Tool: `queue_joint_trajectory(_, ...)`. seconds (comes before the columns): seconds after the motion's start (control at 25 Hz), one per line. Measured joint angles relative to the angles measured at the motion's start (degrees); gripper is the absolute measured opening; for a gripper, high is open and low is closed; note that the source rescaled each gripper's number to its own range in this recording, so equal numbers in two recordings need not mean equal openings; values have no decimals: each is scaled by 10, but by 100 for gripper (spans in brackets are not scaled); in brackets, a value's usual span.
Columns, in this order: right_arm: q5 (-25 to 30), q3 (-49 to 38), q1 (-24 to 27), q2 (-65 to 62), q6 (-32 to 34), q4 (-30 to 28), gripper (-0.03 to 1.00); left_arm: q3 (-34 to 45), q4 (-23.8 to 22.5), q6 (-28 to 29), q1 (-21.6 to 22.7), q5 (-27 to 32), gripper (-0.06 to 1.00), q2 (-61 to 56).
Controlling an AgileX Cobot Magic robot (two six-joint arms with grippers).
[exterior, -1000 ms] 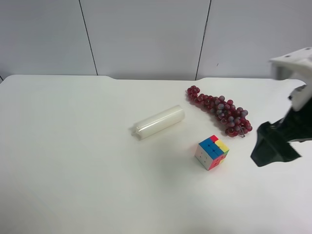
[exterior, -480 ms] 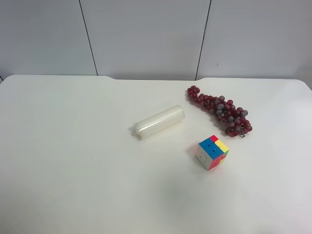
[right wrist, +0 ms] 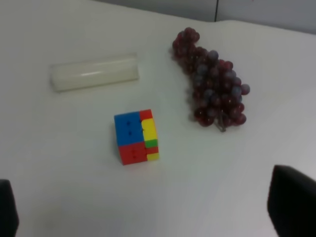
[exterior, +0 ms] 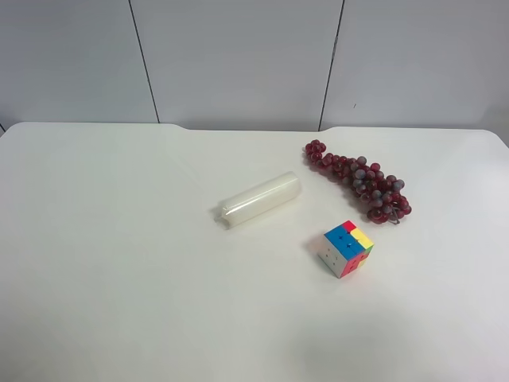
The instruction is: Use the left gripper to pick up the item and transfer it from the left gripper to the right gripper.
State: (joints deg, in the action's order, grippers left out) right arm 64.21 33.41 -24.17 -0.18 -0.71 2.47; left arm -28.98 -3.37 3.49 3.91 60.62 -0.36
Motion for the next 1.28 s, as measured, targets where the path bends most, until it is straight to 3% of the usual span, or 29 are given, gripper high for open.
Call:
queue_joint_trajectory(0.2, -14, -45, 0, 0, -1, -1, 100, 0, 0, 0, 0, 0, 100, 0)
queue_joint_trajectory(0.8, -25, -49, 7, 0, -1, 0, 100, 0, 0, 0, 0, 0, 100, 0)
queue_joint_trajectory(1.12, -25, -50, 177, 0, -1, 0, 100, 0, 0, 0, 0, 0, 100, 0)
queue_joint_trajectory(1.28, -25, -50, 221, 0, -1, 0, 100, 0, 0, 0, 0, 0, 100, 0)
